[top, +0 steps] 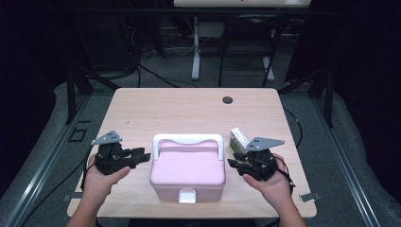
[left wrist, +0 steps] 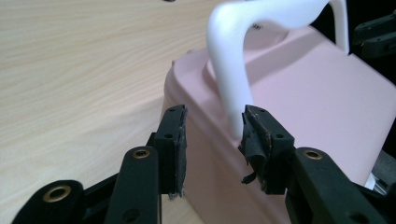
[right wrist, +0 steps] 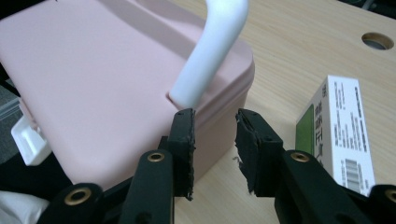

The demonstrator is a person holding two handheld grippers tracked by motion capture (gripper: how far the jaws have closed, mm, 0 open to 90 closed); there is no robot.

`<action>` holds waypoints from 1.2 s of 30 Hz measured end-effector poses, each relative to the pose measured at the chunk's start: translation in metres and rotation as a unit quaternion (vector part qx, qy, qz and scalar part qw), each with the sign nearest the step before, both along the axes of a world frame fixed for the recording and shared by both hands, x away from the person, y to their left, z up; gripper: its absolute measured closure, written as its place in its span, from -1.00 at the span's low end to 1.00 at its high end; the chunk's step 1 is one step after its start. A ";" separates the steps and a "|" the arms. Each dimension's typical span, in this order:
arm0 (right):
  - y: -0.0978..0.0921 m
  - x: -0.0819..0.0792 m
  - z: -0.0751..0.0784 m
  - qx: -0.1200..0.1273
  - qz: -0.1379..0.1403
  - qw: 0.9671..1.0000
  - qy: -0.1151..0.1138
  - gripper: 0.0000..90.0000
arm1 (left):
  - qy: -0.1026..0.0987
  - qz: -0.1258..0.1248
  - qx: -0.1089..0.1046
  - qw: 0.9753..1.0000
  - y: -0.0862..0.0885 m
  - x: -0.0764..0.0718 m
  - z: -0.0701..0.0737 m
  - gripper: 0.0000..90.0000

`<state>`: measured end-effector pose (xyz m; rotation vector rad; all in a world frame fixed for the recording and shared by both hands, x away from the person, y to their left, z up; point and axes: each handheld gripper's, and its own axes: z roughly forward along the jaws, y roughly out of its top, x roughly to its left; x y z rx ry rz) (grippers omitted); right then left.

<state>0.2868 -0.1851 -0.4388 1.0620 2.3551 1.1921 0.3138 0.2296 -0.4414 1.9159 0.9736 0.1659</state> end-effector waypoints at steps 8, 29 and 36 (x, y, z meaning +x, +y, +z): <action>0.010 0.010 0.014 0.009 0.008 1.000 -0.002 0.35 | 0.010 -0.011 -0.007 1.000 -0.014 0.011 0.013 0.26; 0.026 0.022 -0.001 0.027 0.010 1.000 0.012 0.31 | 0.013 -0.022 0.004 1.000 -0.032 0.016 -0.007 0.34; 0.026 0.019 -0.002 0.030 0.014 0.999 0.002 0.47 | -0.004 -0.023 0.004 1.000 -0.030 0.010 -0.006 0.54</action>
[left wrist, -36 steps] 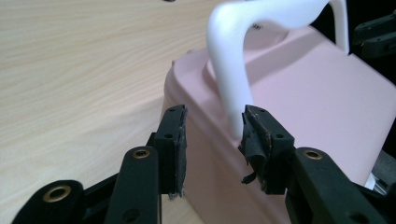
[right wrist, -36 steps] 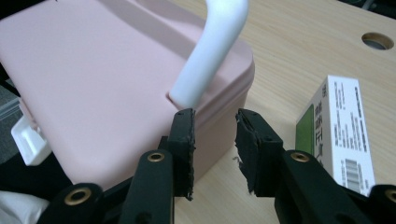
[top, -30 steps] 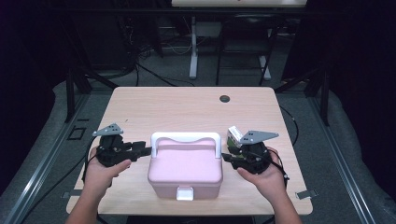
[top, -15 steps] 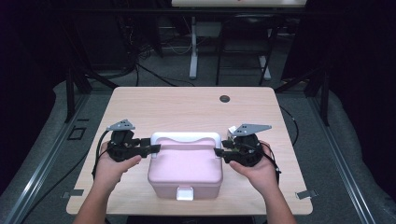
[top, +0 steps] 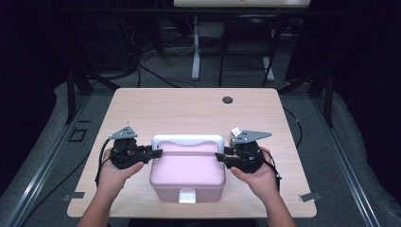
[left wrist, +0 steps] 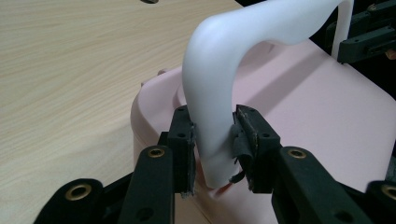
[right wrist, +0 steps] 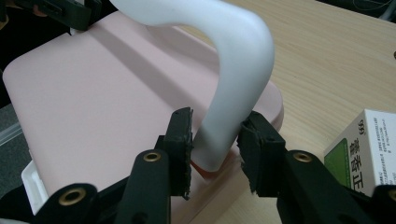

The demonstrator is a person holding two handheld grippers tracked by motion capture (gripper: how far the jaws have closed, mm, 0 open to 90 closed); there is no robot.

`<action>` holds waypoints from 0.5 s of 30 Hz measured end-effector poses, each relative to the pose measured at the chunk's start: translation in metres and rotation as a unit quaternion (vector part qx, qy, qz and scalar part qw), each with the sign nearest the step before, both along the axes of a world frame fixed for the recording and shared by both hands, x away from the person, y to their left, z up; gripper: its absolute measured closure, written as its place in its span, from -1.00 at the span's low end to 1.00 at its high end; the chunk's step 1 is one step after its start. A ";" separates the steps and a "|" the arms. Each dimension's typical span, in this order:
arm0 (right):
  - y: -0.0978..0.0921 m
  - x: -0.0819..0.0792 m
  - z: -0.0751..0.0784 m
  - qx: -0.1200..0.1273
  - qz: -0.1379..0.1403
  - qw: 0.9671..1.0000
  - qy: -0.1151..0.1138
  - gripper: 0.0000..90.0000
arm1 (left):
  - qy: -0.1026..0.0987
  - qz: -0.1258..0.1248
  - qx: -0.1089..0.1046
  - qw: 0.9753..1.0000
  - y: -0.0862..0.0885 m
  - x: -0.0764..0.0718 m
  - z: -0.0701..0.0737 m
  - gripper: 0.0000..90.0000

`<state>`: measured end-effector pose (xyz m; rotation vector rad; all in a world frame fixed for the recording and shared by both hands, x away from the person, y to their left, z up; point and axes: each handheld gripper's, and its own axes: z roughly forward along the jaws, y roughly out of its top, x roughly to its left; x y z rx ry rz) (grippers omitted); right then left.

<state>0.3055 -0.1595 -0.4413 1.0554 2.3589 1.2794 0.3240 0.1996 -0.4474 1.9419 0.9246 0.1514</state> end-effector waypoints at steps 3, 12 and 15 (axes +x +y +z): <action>0.000 -0.001 -0.001 0.005 0.002 1.000 -0.001 0.53 | 0.002 -0.001 -0.008 1.000 0.001 -0.002 -0.001 0.61; 0.000 -0.005 0.000 0.014 0.006 1.000 -0.005 0.62 | 0.001 -0.018 -0.004 1.000 0.004 -0.007 0.001 0.65; -0.001 -0.006 0.001 0.018 0.010 1.000 -0.001 0.63 | 0.001 -0.016 -0.011 1.000 0.005 -0.008 0.002 0.65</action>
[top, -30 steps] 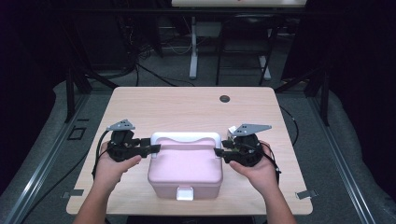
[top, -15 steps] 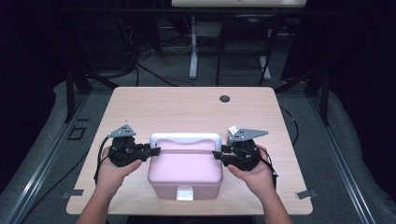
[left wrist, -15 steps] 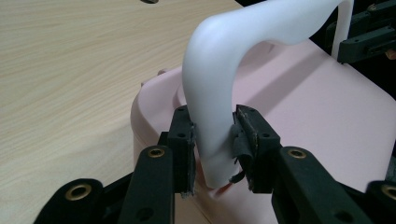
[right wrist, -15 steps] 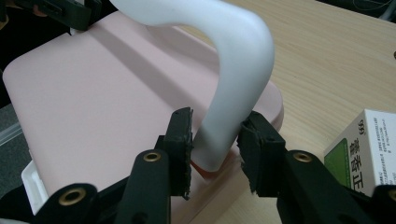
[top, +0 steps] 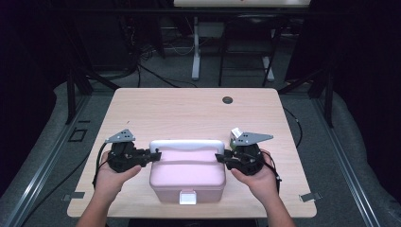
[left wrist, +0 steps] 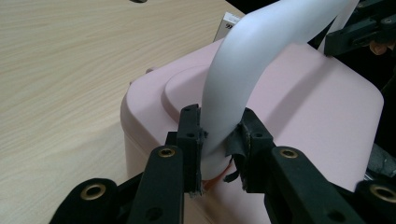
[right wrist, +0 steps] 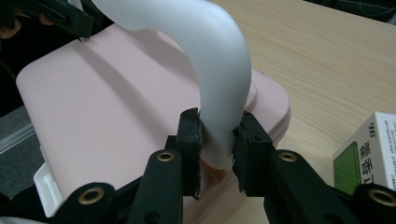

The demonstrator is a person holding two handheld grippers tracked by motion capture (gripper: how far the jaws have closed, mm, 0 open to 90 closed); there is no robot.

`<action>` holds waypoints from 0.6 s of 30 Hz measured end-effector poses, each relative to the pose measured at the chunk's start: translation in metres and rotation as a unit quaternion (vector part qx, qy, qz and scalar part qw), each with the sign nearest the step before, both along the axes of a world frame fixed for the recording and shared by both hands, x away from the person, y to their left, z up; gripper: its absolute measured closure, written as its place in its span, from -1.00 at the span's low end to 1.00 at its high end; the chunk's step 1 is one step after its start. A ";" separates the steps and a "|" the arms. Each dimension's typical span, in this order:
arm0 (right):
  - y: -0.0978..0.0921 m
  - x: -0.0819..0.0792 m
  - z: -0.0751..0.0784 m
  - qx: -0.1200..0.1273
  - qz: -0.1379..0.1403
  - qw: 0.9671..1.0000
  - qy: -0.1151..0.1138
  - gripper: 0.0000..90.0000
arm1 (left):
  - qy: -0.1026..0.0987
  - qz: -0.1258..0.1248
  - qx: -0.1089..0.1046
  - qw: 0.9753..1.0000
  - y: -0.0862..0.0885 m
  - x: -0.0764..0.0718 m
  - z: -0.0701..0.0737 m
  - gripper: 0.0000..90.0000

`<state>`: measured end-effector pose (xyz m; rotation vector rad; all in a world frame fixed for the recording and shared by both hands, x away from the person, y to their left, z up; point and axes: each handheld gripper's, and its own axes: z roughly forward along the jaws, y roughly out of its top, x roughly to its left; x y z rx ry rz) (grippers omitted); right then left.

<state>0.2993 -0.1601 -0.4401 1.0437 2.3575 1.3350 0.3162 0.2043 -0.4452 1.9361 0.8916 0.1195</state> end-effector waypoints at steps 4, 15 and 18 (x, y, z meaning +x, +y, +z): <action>-0.001 -0.003 0.005 0.010 0.003 1.000 -0.006 0.63 | -0.009 0.008 -0.012 1.000 0.001 -0.002 0.003 0.64; -0.004 -0.004 0.008 0.025 0.005 1.000 -0.016 0.64 | -0.013 0.014 -0.039 0.999 0.006 -0.004 0.006 0.56; -0.004 -0.004 0.009 0.025 0.005 0.999 -0.019 0.65 | -0.020 0.018 -0.034 0.999 0.009 -0.009 0.009 0.54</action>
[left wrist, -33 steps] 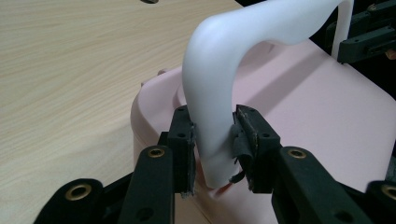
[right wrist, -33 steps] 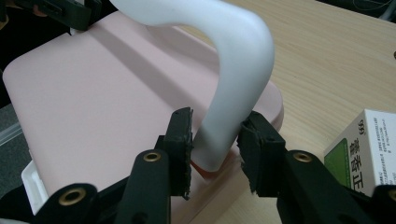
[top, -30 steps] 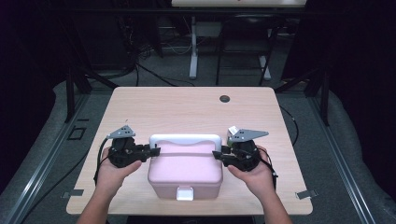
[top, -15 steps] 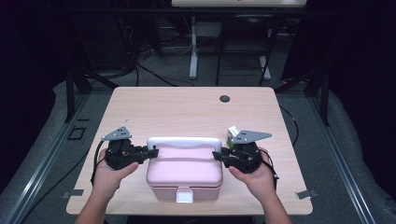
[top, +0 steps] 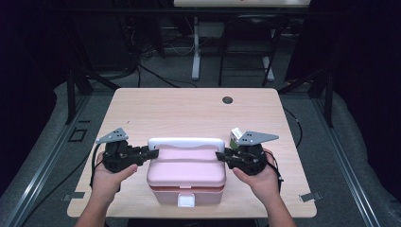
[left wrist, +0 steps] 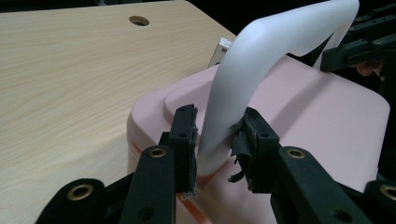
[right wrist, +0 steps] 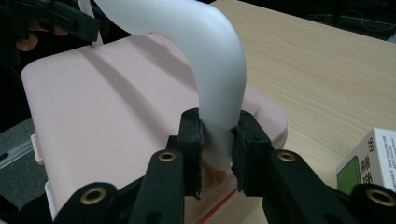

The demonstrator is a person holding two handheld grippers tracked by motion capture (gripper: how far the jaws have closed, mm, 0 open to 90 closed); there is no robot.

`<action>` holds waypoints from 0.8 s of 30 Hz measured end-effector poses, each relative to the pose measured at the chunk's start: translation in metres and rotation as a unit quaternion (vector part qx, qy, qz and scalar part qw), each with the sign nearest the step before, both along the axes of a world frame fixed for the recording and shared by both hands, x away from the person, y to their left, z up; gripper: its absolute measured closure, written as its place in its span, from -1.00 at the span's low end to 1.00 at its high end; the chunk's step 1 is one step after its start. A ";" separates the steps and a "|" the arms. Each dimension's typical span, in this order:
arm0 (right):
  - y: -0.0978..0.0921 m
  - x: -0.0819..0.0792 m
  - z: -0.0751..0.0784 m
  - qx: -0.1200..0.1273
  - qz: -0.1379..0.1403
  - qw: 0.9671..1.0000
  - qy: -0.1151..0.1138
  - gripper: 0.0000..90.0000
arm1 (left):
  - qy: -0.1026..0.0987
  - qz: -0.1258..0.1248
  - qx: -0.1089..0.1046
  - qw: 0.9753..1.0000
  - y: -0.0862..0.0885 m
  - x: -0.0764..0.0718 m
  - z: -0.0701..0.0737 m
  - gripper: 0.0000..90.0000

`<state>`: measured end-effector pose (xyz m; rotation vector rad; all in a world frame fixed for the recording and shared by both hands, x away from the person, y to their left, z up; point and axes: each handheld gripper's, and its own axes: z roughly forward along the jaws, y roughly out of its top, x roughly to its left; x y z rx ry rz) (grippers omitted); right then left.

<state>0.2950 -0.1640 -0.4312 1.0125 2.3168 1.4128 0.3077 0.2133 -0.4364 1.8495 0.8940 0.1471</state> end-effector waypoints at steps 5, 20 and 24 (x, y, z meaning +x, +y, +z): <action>-0.001 0.003 0.004 0.006 0.002 1.000 -0.001 0.65 | -0.008 0.011 0.010 1.000 0.010 -0.011 0.005 0.59; -0.006 0.018 0.011 0.036 0.009 0.999 0.005 0.65 | 0.017 0.007 0.040 0.999 0.023 -0.028 -0.006 0.99; -0.006 0.019 0.012 0.036 0.012 0.999 0.003 0.65 | 0.026 -0.001 0.049 0.998 0.020 -0.030 -0.009 1.00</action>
